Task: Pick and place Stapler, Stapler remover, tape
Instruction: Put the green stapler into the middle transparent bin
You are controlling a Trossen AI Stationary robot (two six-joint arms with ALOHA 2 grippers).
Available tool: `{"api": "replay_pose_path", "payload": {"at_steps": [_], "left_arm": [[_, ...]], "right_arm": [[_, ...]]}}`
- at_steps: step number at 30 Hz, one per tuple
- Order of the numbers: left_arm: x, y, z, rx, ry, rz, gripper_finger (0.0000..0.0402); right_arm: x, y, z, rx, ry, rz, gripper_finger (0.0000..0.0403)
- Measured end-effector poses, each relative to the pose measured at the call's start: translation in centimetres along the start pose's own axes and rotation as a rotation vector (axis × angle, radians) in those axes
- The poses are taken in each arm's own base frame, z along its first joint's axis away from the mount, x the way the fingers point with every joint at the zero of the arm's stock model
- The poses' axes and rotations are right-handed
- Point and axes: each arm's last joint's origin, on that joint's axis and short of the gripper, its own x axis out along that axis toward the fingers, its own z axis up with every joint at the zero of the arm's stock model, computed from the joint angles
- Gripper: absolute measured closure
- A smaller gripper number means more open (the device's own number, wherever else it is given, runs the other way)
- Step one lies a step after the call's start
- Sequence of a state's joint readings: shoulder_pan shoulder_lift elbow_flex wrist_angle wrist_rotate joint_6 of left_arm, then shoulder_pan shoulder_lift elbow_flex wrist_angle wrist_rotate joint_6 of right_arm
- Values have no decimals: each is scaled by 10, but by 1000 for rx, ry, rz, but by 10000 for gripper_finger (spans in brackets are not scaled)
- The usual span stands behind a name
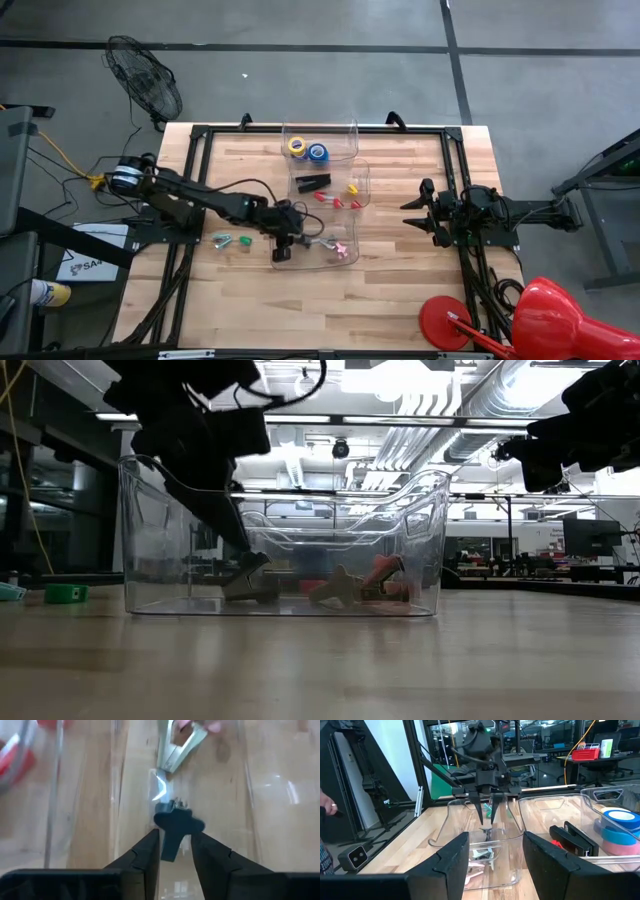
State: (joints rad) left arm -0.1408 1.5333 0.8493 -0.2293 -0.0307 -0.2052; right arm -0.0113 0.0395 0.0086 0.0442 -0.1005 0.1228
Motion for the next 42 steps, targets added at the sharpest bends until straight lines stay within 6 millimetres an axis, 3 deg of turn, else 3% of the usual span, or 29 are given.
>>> {"api": "replay_pose_path", "payload": {"at_steps": [9,23,30,34,42], "left_arm": [[-34,-12,13,99,-29,11,273],[-106,-12,-11,261,73,-9,272],[-117,-10,-20,114,134,-40,272],[-117,-9,-21,-117,155,-17,272],[-103,-3,-41,-436,208,89,259]], "right_arm": [[0,0,0,0,0,0,226],[0,0,0,0,1,0,226],[0,0,0,0,0,0,226],[0,0,0,0,1,-1,226],[0,0,0,0,2,-1,226]]}}
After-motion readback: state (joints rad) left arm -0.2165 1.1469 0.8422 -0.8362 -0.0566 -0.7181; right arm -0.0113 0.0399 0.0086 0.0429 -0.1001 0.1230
